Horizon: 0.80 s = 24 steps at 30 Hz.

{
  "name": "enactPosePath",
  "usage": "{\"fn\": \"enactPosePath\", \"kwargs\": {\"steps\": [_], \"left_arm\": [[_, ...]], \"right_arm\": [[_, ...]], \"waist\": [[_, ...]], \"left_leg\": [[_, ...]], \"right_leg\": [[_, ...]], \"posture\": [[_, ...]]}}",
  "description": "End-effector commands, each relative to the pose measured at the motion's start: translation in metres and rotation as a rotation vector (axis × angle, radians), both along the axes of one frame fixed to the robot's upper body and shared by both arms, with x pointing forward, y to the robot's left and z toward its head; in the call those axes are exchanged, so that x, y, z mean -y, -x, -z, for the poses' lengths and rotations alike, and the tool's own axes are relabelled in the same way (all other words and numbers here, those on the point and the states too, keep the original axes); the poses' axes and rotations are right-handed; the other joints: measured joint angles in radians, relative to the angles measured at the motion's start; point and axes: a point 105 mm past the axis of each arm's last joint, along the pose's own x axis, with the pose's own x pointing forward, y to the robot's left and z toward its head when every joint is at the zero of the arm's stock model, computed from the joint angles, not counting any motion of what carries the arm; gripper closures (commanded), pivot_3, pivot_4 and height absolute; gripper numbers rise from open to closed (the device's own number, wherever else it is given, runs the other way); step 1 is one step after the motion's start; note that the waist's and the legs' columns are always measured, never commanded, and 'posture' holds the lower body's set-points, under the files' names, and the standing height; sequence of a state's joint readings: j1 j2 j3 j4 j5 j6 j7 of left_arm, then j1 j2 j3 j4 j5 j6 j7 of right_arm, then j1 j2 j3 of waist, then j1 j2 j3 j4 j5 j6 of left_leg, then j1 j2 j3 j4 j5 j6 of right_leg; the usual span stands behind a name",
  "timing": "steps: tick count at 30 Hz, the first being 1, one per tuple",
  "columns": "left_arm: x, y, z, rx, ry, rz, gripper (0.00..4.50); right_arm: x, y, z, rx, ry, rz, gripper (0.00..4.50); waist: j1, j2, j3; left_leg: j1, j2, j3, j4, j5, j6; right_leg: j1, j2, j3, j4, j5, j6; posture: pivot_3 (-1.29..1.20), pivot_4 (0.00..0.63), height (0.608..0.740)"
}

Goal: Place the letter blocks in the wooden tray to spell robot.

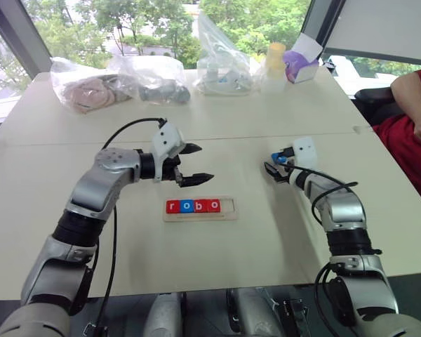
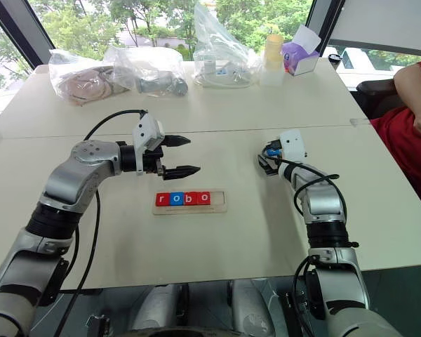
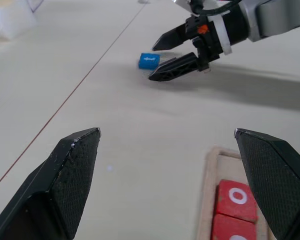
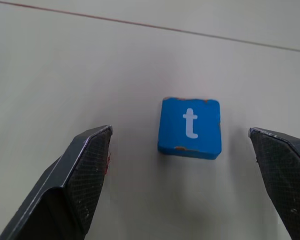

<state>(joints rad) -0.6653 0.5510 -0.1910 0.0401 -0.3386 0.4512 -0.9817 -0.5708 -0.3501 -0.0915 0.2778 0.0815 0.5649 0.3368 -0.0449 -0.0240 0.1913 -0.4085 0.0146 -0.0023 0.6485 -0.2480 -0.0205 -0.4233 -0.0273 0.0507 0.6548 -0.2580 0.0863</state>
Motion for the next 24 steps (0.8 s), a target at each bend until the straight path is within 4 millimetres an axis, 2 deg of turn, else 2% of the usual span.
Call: {"fn": "enactPosePath", "kwargs": {"steps": [1, 3, 7, 8, 12, 14, 16, 20, 24], "left_arm": [[0.001, -0.002, -0.011, 0.065, 0.006, -0.006, 0.0], [-0.001, -0.002, -0.009, 0.062, 0.009, -0.019, 0.0], [-0.003, 0.002, -0.005, 0.054, 0.016, -0.028, 0.0], [-0.002, 0.003, -0.005, 0.052, 0.018, -0.029, 0.0], [0.001, 0.007, -0.005, 0.056, 0.022, -0.023, 0.0], [0.005, 0.012, -0.005, 0.069, 0.007, -0.002, 0.0], [0.009, 0.015, -0.002, 0.082, -0.022, 0.012, 0.0], [0.015, 0.02, -0.004, 0.079, -0.011, 0.04, 0.0], [0.025, 0.029, -0.006, 0.069, -0.009, 0.098, 0.0]], "right_arm": [[0.003, -0.011, -0.002, 0.019, 0.017, 0.049, 0.27], [0.005, -0.014, 0.001, 0.011, 0.023, 0.065, 0.87], [0.004, -0.013, 0.004, 0.004, 0.027, 0.061, 2.98], [0.003, -0.013, 0.004, 0.005, 0.027, 0.061, 3.32], [0.008, -0.01, -0.005, 0.035, 0.035, 0.108, 3.3], [0.025, -0.002, -0.012, 0.031, -0.032, 0.291, 3.3], [0.028, 0.016, -0.018, 0.025, -0.098, 0.401, 3.3], [0.01, 0.057, -0.018, -0.001, -0.108, 0.433, 3.3], [-0.014, 0.092, -0.001, -0.104, -0.086, 0.375, 3.3]], "waist": [[-0.002, 0.0, 0.0], [0.0, 0.0, 0.0], [0.004, 0.0, 0.0], [0.004, 0.0, 0.0], [0.005, 0.0, 0.0], [0.007, 0.0, 0.0], [0.007, 0.0, 0.0], [0.009, 0.001, -0.001], [0.002, 0.001, -0.001]], "left_leg": [[0.0, 0.0, 0.0, 0.0, 0.0, 0.0], [0.001, 0.0, 0.0, 0.0, 0.0, 0.0], [0.0, 0.0, -0.001, 0.001, 0.0, -0.001], [0.0, 0.001, -0.001, 0.001, 0.0, -0.001], [0.0, 0.0, -0.001, 0.001, 0.0, -0.001], [0.0, 0.001, -0.001, 0.001, 0.0, -0.001], [-0.001, 0.001, -0.002, 0.0, 0.0, -0.001], [-0.002, 0.001, -0.003, -0.001, 0.0, -0.001], [-0.001, 0.001, -0.002, 0.0, 0.0, -0.001]], "right_leg": [[0.0, 0.0, 0.0, 0.0, 0.0, 0.0], [0.0, 0.0, 0.0, 0.0, 0.001, 0.0], [0.0, 0.0, 0.0, 0.0, 0.002, 0.0], [0.001, -0.001, 0.0, 0.0, 0.002, 0.001], [0.001, -0.002, 0.0, 0.0, 0.002, 0.002], [0.001, -0.002, 0.0, 0.0, 0.002, 0.002], [0.0, -0.002, 0.0, 0.0, 0.002, 0.002], [-0.001, -0.001, 0.0, 0.0, 0.002, 0.002], [-0.002, -0.001, 0.0, 0.001, 0.002, 0.002]], "posture": [[0.0, 0.15, 0.74], [0.0, 0.15, 0.74], [0.0, 0.15, 0.74], [0.0, 0.15, 0.74], [0.0, 0.15, 0.74], [0.0, 0.15, 0.74], [0.0, 0.15, 0.74], [0.0, 0.15, 0.74], [0.0, 0.15, 0.74]]}}
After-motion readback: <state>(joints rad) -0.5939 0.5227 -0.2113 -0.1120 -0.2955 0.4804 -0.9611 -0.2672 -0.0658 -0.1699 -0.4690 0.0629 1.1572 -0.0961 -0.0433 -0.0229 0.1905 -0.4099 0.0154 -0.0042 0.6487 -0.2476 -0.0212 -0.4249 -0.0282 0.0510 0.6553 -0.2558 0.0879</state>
